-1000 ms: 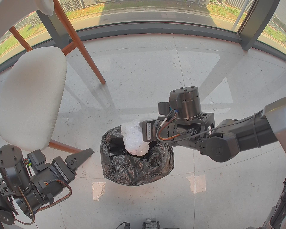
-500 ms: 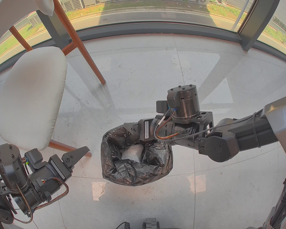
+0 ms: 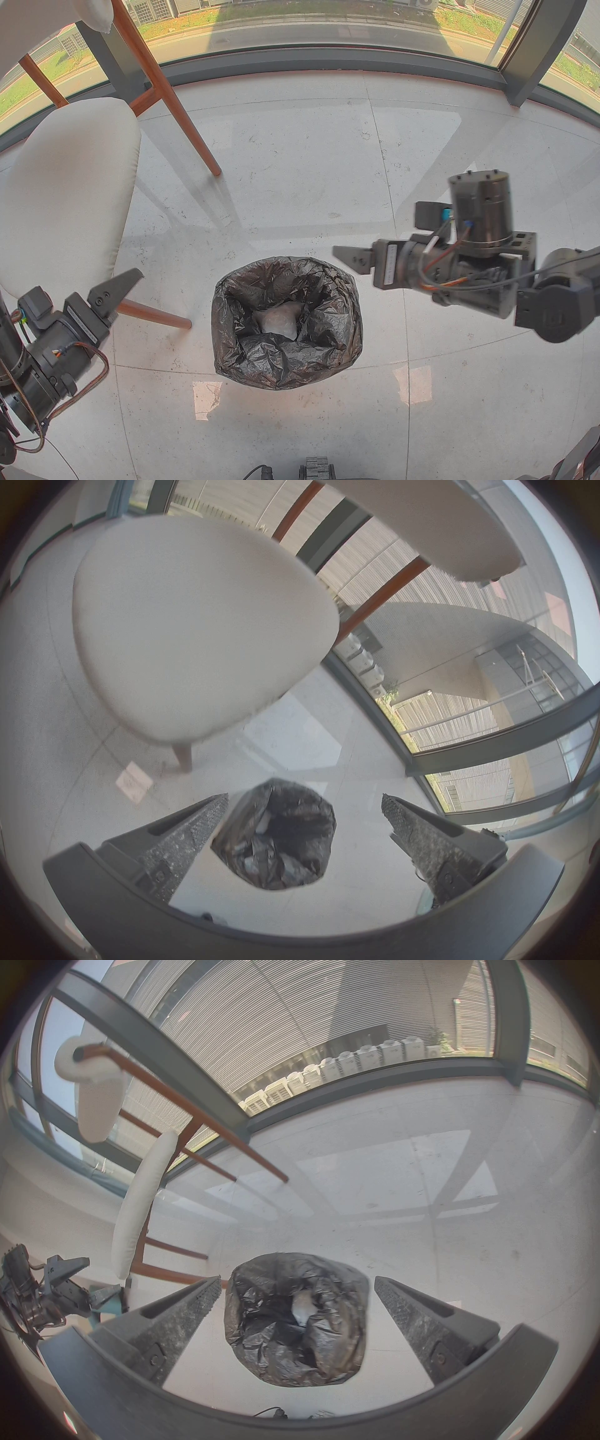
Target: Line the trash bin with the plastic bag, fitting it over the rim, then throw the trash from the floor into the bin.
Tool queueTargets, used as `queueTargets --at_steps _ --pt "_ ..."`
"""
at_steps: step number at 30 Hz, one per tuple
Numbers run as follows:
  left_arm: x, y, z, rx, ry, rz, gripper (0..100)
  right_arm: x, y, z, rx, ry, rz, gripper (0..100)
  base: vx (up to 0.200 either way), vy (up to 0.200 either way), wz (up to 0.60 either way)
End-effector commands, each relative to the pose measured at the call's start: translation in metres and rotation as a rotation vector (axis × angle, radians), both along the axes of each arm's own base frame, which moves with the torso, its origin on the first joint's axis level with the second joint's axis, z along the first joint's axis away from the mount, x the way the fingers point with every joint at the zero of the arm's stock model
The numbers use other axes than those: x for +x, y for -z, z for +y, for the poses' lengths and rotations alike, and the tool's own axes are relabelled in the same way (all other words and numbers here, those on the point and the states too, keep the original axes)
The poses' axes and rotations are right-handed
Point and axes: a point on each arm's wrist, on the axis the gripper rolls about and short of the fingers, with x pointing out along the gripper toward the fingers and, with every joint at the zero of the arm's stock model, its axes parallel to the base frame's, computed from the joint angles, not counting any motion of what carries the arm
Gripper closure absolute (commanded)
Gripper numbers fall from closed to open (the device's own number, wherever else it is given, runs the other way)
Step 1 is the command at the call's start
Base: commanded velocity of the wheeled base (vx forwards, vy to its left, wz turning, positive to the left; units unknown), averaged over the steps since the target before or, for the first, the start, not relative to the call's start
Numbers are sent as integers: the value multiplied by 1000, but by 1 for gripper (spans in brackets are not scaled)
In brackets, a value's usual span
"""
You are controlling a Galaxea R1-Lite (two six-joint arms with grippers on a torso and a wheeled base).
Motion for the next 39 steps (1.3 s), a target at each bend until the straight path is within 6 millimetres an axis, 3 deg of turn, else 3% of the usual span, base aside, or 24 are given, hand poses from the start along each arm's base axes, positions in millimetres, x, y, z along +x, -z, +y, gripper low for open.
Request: queueTargets --at_steps 1,8,17,24,27,29,39 --pt "-13 -19 22 59 -87 -172 0 -28 -33 -64 59 125 -69 0 0 0 0" --pt "-41 -38 33 218 -79 -347 0 -71 -49 -125 100 255 -149 0 0 0 0" --pt "-92 -55 56 404 -141 -348 0 -126 -55 -182 147 432 -270 0 0 0 0" --pt "-122 -61 73 429 -345 -265 0 -160 -29 -203 117 517 -289 0 0 0 0" --pt "-126 -62 76 423 -425 -256 0 -186 4 -209 53 513 -290 0 0 0 0" --pt "-129 -61 78 423 -478 -252 0 -197 14 -211 42 506 -304 0 0 0 0" --pt "-151 -37 80 461 -740 -150 0 -229 53 -218 7 502 -340 0 0 0 0"
